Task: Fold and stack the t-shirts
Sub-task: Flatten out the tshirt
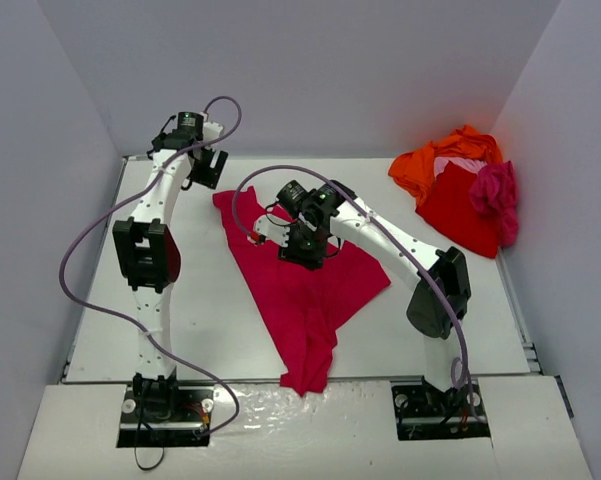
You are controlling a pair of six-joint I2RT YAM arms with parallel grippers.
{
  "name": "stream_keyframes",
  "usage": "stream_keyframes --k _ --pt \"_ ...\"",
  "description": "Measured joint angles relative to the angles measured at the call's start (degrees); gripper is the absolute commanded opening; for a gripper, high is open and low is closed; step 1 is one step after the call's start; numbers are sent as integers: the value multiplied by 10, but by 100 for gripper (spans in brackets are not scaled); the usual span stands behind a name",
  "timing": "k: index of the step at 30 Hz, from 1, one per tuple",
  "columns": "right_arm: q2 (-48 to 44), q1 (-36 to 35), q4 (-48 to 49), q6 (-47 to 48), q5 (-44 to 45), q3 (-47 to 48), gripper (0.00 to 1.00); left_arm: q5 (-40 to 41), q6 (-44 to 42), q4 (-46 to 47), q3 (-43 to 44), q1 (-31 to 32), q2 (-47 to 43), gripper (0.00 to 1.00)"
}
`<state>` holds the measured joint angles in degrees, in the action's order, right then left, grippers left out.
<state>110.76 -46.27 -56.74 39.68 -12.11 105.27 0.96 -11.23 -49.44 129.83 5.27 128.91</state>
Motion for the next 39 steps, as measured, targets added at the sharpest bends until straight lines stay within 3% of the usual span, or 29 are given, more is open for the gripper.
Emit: stream_keyframes --k 6,15,29,39 --pt "2 12 50 -40 19 1 32 -93 27 -34 96 4 90 81" --pt "37 8 69 -65 18 8 31 -196 79 -62 143 -40 204 79" --pt "72 8 78 -86 13 20 30 -275 116 -59 217 -62 250 79" --pt "82 7 79 -97 11 24 29 -350 142 -45 266 -71 286 66"
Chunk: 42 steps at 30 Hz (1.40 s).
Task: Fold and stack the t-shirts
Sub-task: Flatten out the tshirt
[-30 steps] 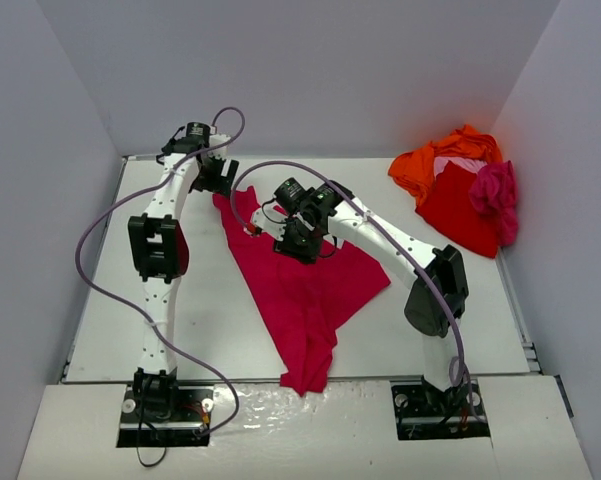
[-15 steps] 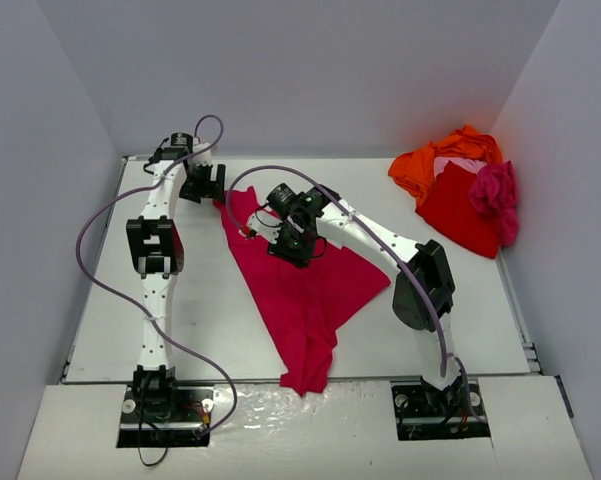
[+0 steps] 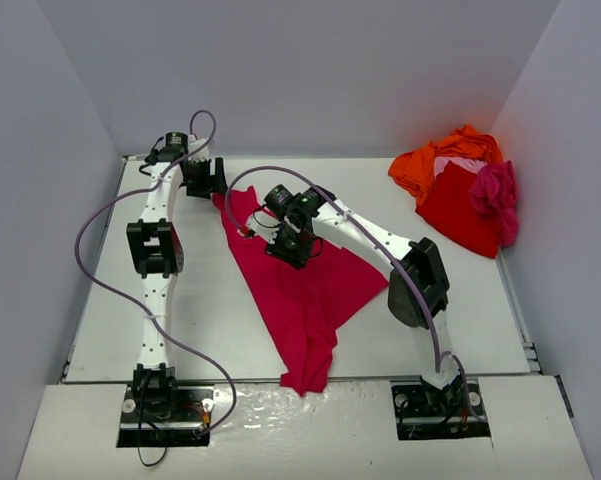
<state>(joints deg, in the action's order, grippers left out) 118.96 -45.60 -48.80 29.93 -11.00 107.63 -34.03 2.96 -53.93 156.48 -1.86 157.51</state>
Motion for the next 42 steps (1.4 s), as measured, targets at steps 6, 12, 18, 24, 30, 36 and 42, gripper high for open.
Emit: stream_keyframes --k 6,12,18,24,30,36,42 --pt "8 -2 0 -2 0 7 28 -38 19 20 16 -1 17 62" --pt "32 -5 2 -2 0 14 27 -62 30 33 25 -1 28 57" --pt "41 -6 2 -2 0 15 27 -69 32 34 28 -1 31 54" --pt "41 -6 3 -3 0 16 22 -91 32 36 16 -19 29 53" --pt "45 -3 7 -9 0 40 23 -107 27 10 -4 -58 17 54" --pt "47 -2 10 -15 0 46 23 -118 19 -22 -14 -76 9 55" --pt "47 -2 10 -16 0 46 23 -157 37 -30 -16 -76 13 55"
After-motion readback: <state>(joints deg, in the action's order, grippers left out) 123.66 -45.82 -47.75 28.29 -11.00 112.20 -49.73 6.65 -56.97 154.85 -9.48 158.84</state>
